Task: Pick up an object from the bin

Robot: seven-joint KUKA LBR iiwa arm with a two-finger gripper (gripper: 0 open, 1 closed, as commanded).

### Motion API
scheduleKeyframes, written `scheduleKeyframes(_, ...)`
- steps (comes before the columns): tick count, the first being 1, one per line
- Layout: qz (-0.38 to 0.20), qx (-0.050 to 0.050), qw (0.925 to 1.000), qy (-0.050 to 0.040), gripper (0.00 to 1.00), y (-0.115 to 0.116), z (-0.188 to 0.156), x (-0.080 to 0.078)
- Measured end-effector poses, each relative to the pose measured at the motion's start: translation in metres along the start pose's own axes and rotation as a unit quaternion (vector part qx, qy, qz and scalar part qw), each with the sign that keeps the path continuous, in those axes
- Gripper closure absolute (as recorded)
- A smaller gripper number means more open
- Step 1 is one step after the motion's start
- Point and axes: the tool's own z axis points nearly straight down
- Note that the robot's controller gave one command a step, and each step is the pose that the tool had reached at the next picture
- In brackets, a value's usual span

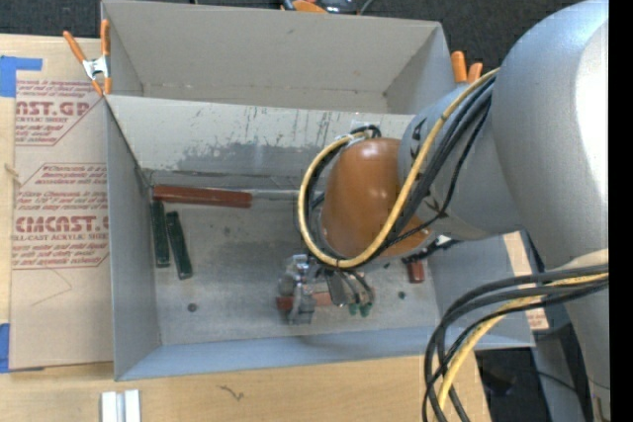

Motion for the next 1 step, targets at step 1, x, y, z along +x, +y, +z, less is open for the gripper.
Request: scheduleKeyframes(1, -0.056, 0.001, 0.9984, -0.0052, 1.00, -0.0086, -0.1560, -0.0033)
